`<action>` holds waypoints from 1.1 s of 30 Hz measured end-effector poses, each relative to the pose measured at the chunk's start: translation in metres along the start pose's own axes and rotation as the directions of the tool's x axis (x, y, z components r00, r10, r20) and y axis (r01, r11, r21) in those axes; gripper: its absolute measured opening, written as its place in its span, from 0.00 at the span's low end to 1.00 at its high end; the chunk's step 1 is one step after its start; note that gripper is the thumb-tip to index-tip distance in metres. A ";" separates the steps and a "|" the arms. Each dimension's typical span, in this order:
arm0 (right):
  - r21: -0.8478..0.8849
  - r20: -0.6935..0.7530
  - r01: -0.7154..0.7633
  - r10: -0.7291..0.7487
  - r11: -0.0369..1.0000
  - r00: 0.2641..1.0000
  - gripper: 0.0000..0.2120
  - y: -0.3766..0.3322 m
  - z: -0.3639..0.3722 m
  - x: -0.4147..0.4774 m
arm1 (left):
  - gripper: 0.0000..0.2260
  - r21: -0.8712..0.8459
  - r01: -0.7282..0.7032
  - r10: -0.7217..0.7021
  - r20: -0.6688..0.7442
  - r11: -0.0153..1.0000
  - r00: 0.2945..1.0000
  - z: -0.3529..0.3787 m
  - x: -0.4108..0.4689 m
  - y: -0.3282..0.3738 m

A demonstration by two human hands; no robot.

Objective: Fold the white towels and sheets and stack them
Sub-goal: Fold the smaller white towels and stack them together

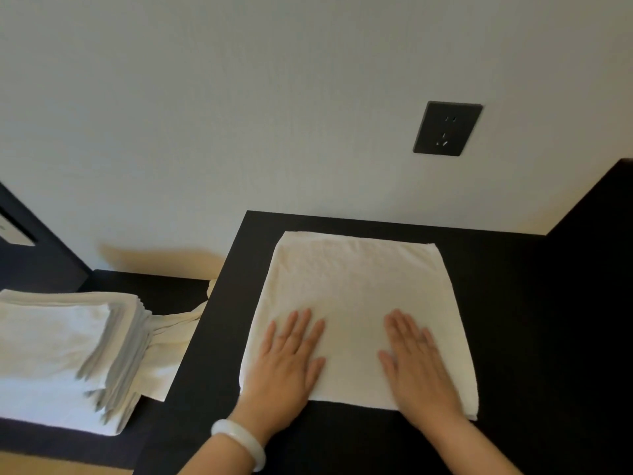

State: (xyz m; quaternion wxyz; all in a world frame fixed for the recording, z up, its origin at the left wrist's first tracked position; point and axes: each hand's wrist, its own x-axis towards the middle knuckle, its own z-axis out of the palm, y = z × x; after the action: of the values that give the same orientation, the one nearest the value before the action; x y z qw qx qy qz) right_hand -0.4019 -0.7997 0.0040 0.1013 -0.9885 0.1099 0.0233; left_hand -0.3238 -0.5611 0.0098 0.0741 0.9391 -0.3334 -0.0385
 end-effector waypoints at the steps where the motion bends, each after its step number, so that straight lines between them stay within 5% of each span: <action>1: -0.010 -0.009 -0.014 0.014 1.000 1.000 0.33 0.017 -0.002 -0.004 | 0.26 0.013 0.006 -0.006 -0.003 1.000 1.000 -0.002 -0.005 -0.011; 4: 0.037 0.033 -0.012 0.010 0.999 0.999 0.33 0.052 -0.008 -0.018 | 0.27 -0.061 -0.023 0.024 0.014 0.998 1.000 -0.009 -0.021 -0.038; 9: 0.472 0.040 0.065 -0.095 0.879 0.995 0.25 0.076 -0.024 -0.040 | 0.32 -0.324 -0.117 0.147 0.072 0.939 0.986 -0.023 -0.035 -0.064; 13: 0.494 0.119 0.080 -0.159 0.866 0.980 0.29 0.086 -0.033 -0.048 | 0.25 -0.514 -0.081 0.117 0.038 0.854 0.992 -0.032 -0.034 -0.062; 19: 0.586 -0.015 0.013 -0.005 0.810 1.000 0.15 0.075 -0.029 -0.057 | 0.10 -0.603 -0.019 -0.040 -0.084 0.797 0.996 -0.034 -0.042 -0.055; 24: 0.396 0.209 -0.178 0.100 0.901 0.973 0.12 0.075 -0.048 -0.057 | 0.14 -0.577 0.088 -0.019 0.125 0.812 0.992 -0.055 -0.044 -0.063; 28: 0.474 0.439 -0.329 0.105 0.816 0.892 0.02 0.076 -0.089 -0.031 | 0.10 -0.536 0.200 0.012 0.365 0.820 0.931 -0.089 -0.026 -0.068; 30: 0.515 0.446 -0.399 0.160 0.758 0.880 0.04 0.074 -0.102 -0.010 | 0.05 -0.548 0.209 0.018 0.379 0.810 0.925 -0.104 -0.005 -0.068; 33: 0.611 0.347 -0.440 0.277 0.658 0.896 0.06 0.071 -0.109 0.030 | 0.09 -0.632 0.279 -0.128 0.274 0.723 0.953 -0.114 0.030 -0.070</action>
State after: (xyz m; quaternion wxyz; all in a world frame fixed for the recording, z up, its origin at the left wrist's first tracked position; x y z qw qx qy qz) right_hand -0.3856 -0.8960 0.0944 0.4578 -0.8320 0.2925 0.1126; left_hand -0.2436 -0.5136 0.1103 0.3623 0.8724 -0.1979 -0.2616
